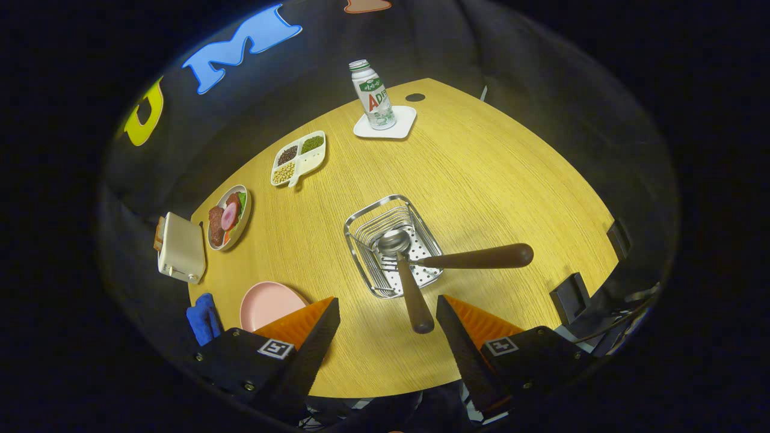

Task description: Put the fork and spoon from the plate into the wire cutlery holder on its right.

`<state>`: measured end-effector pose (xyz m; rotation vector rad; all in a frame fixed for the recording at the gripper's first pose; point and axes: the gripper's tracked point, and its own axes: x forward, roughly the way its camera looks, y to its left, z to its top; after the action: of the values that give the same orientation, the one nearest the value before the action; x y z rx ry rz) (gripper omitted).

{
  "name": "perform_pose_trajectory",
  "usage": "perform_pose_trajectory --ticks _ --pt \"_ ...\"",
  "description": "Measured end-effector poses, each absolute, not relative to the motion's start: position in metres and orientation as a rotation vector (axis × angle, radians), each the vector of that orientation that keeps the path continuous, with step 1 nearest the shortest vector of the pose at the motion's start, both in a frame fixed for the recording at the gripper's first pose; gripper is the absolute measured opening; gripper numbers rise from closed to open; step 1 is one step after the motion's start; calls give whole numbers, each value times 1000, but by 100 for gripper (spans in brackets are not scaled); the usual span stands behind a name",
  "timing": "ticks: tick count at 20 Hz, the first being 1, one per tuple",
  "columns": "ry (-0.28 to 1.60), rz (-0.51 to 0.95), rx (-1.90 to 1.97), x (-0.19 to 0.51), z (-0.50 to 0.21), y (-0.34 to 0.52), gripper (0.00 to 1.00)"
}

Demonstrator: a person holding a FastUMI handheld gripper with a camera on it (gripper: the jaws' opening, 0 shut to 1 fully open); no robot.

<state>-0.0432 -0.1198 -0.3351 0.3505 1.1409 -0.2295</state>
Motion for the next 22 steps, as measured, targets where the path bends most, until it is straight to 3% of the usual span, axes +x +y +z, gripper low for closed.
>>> perform_pose_trajectory --ticks 11,22 --pt "1049 -222 290 -40 -313 -123 99" --pt "417 -232 25 2 -152 -150 99"
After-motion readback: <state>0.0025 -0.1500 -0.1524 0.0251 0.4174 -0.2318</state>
